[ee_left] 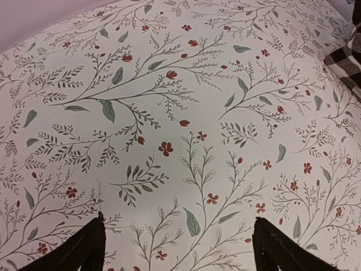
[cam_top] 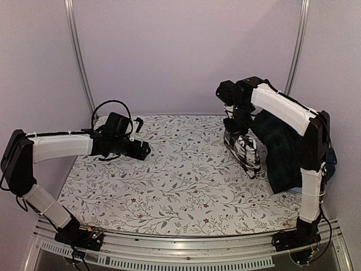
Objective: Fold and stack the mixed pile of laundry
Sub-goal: Turn over the square-folded shirt at the center of the board, then adjust the square-folded shirt at the center of the board.
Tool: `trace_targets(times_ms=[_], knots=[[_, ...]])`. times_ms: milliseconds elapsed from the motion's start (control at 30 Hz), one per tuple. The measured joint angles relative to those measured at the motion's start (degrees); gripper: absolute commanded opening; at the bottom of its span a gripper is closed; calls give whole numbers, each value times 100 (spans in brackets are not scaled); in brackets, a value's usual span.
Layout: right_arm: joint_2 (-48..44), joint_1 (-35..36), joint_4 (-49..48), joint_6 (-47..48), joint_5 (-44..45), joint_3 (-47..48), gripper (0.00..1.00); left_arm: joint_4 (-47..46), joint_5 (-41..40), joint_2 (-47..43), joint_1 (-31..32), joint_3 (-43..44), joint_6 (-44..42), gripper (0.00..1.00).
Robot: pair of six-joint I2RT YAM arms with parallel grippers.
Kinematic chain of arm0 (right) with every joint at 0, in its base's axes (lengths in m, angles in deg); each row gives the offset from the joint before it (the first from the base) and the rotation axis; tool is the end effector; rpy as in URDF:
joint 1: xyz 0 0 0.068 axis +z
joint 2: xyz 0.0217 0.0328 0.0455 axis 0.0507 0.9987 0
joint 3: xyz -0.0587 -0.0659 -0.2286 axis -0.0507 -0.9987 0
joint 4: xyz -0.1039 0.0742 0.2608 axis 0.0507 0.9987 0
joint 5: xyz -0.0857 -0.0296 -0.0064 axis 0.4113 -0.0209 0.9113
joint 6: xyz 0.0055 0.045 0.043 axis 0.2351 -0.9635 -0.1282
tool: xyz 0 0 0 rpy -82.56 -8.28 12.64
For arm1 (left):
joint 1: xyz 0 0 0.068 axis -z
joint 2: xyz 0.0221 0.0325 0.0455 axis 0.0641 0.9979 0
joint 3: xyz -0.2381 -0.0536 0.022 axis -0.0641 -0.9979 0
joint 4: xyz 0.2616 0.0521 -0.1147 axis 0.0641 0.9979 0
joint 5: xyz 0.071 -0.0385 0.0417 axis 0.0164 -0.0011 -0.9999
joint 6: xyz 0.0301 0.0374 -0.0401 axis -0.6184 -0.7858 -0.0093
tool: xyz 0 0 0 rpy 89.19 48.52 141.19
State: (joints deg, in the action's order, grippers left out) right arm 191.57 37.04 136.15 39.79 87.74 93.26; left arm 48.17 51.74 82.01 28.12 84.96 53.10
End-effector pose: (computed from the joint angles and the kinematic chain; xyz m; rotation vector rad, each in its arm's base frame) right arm 0.3524 0.2232 0.2776 -0.3442 2.8145 -0.2303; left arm 0.3072 -0.1867 0.1623 0.3971 2.3264 -0.2902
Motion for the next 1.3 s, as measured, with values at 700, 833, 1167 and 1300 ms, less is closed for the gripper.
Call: trace_targets(times_ms=[700, 833, 1167, 1300], knots=[[3217, 1923, -431, 435, -1322, 2256, 53, 372, 603, -1178, -953, -1093, 1394, 93], [3213, 1985, -855, 472, -2212, 2247, 76, 291, 990, -1436, -1134, -1429, 1836, 93], [291, 914, -3501, 59, -4535, -885, 72, -927, 2288, -1290, -1071, -1766, 2916, 79], [-780, -328, -3906, -70, -4437, -1956, 66, -1373, 2715, -424, -573, -1399, 3163, 68]])
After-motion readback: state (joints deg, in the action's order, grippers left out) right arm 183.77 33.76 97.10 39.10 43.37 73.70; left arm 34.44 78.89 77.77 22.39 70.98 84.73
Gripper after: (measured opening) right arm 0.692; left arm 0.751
